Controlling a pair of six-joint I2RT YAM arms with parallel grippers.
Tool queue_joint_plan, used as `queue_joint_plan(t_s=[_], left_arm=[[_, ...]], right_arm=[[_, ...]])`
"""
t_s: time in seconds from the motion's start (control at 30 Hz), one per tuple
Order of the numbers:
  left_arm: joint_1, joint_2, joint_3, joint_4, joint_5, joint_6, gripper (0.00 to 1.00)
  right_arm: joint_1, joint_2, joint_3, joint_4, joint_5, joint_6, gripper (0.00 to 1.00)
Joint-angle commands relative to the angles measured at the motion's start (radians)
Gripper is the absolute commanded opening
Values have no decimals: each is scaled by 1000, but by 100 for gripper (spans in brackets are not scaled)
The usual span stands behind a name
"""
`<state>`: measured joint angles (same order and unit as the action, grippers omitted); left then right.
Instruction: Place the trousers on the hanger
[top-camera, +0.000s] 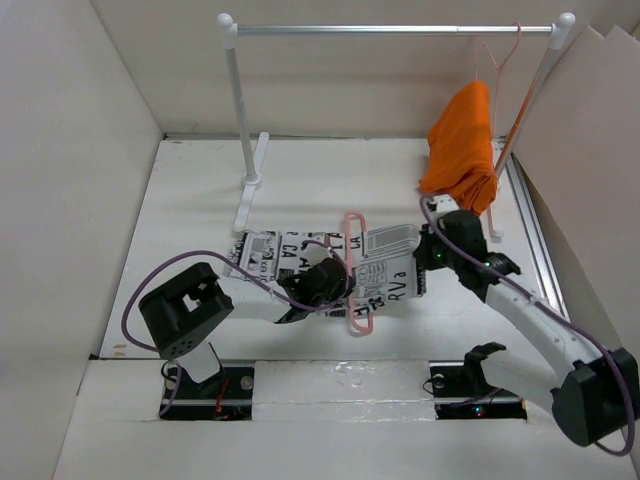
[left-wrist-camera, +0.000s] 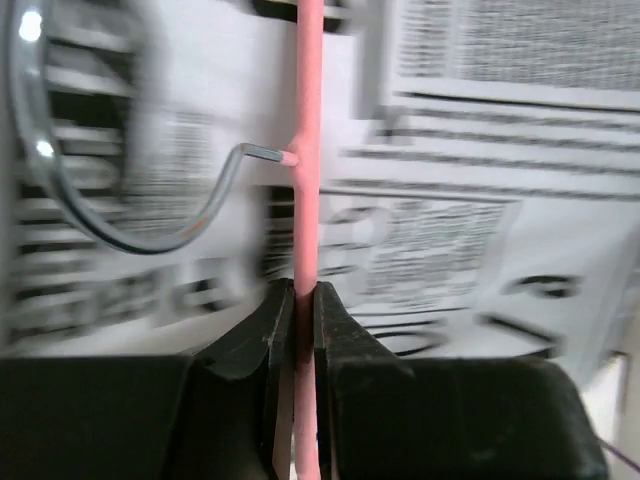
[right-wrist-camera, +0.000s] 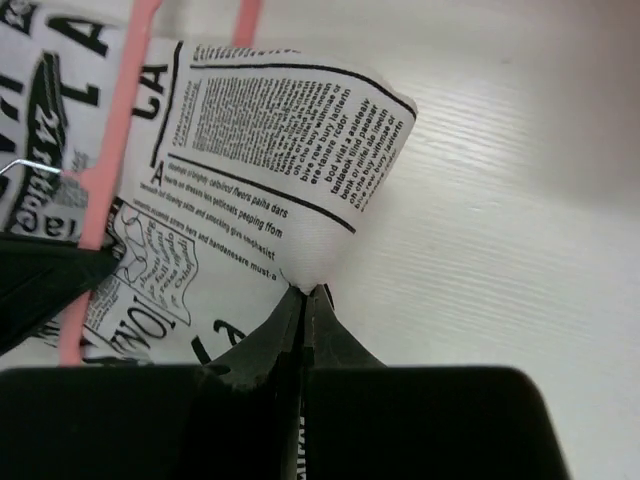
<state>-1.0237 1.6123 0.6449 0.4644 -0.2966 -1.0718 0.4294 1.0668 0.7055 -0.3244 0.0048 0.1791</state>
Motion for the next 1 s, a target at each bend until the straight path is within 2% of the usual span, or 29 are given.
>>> queue_joint_plan(t_s=[0.0,0.1,0.17,0.23,0.27,0.4,0.63,0.77,0.8,0.83,0.87,0.9,0.97], left_arm=[[7,-34,2,-165,-68,128,0],[7,-69,-19,-185,-82,182,0],[7,-80,-13,-205,-102,203,0],[7,-78,-2,-236,-114,225,0],[7,-71,22,-256,-131,231,0],[7,-66,50,-254,-137,248,0],[-4,-75,125,-302,-202,280,0],[-4,-80,122,-306,-219,297,0],[-4,-81,119,-313,-225,300,0],[-4,-89,116,-311,-228,305,0],[-4,-92,105,-305,-228,309,0],[-4,-95,102,-300,-228,315,0],[-4,-98,96,-299,-230,317,0]], right_arm=[[-192,-108,-1,-77,-35,-105,0],[-352,-114,-32,-39,-158,-162,0],[-368,-47,-20,-59,-189,-167,11],[-368,-15,-26,-48,-183,-201,37],[-368,13,-40,-39,-230,-196,59],[-307,21,-86,-44,-218,-152,68],[-261,36,-230,27,-204,-55,70],[-261,45,-201,4,-145,-41,70],[-261,48,-199,4,-141,-44,69],[-261,58,-201,13,-163,-46,63],[-261,68,-208,37,-178,-43,54],[-261,79,-209,48,-196,-40,35],[-261,119,-209,71,-227,-33,8]])
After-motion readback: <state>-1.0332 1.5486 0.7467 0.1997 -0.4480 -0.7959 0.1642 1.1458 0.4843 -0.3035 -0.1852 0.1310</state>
